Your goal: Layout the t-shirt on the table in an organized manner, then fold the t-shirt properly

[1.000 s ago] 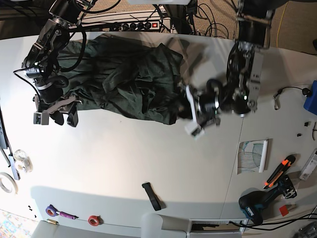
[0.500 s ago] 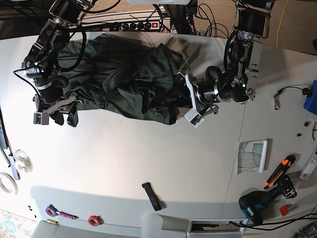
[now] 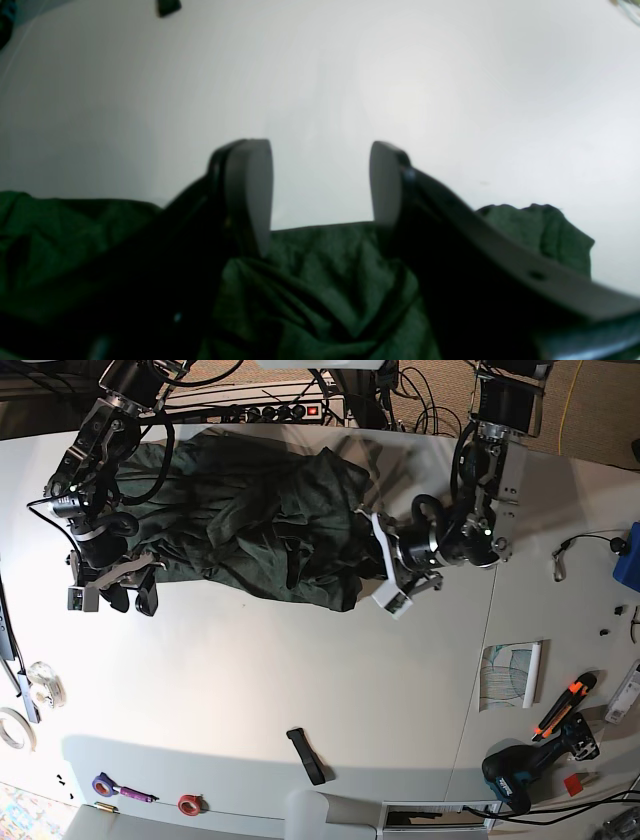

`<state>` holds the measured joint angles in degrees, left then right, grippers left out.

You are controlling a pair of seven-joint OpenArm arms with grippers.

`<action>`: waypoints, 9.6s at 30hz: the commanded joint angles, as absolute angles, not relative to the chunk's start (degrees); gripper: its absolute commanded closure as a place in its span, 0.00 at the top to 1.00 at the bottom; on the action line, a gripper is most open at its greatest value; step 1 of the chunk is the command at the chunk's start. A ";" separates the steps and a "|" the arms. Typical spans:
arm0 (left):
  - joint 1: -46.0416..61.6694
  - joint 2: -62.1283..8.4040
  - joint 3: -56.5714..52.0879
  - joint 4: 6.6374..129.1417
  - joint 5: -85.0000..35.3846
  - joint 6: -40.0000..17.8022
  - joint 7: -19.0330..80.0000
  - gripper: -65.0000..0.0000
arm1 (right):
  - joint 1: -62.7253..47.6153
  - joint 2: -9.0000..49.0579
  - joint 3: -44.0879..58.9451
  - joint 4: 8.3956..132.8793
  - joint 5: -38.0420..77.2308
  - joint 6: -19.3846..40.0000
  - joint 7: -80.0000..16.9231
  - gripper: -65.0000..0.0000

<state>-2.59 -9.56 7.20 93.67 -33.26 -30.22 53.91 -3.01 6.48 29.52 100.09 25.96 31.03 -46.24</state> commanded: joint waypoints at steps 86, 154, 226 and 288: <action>-14.35 3.20 23.86 78.35 -20.14 -24.08 38.41 0.00 | -2.24 7.14 29.69 101.14 26.94 31.03 -44.53 0.47; 2.07 -7.81 8.49 104.07 -36.42 -24.99 67.75 0.38 | -2.24 7.14 29.69 101.14 26.94 31.03 -44.62 0.47; -2.85 -4.93 45.58 109.34 -17.87 -20.29 46.09 0.53 | -6.24 23.09 60.16 92.95 49.84 31.09 -59.79 0.56; -2.81 -4.82 45.56 113.65 -14.04 -16.99 46.09 0.44 | -3.33 32.97 37.19 55.90 85.00 40.00 -80.00 0.00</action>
